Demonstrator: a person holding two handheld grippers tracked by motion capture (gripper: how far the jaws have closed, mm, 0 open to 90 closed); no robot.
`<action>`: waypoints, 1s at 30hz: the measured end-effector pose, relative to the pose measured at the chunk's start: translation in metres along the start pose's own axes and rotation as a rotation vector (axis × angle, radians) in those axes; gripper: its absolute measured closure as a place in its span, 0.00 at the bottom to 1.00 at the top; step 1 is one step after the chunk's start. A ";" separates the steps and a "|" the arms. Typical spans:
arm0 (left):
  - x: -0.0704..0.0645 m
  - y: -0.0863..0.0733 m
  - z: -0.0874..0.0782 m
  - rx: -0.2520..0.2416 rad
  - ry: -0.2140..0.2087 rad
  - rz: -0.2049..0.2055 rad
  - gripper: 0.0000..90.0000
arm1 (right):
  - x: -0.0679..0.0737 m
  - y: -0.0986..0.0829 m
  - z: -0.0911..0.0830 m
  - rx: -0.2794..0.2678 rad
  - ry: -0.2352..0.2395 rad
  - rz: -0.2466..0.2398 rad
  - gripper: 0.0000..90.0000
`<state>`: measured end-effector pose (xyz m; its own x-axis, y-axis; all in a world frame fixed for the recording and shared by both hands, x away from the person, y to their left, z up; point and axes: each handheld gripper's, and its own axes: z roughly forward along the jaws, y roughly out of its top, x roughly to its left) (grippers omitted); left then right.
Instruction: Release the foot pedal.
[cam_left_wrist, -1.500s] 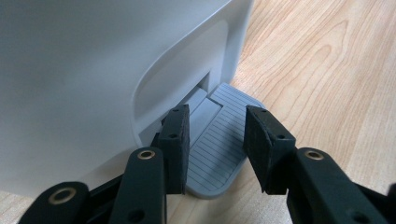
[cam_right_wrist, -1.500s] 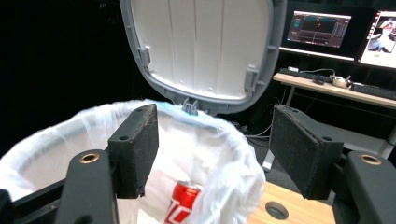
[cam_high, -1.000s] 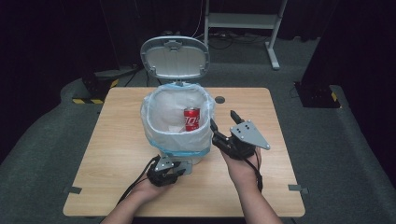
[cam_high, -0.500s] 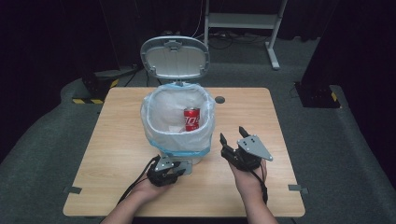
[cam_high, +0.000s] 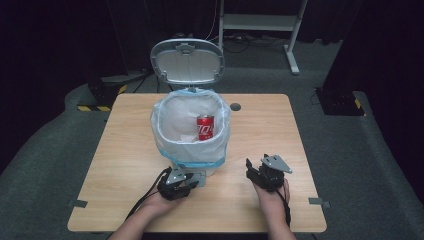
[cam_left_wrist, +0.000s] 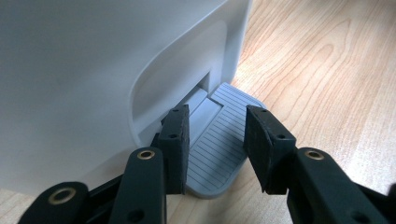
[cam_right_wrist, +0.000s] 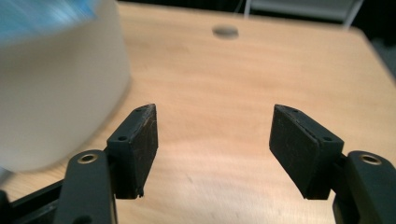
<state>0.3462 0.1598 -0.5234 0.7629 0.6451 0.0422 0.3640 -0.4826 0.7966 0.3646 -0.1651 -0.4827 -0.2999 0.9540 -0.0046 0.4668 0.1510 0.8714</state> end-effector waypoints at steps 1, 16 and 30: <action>-0.001 0.000 0.000 0.000 0.011 0.012 0.67 | -0.003 -0.003 0.003 0.022 0.000 0.015 0.35; -0.006 -0.001 -0.001 0.011 0.024 0.050 0.53 | -0.009 -0.033 0.029 0.244 -0.029 -0.055 0.29; -0.005 -0.003 -0.030 -0.002 -0.028 0.006 0.43 | -0.014 -0.034 0.030 0.246 -0.009 -0.005 0.30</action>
<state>0.3255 0.1759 -0.5074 0.7800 0.6251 0.0300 0.3583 -0.4853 0.7975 0.3782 -0.1761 -0.5268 -0.2953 0.9553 -0.0139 0.6544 0.2128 0.7256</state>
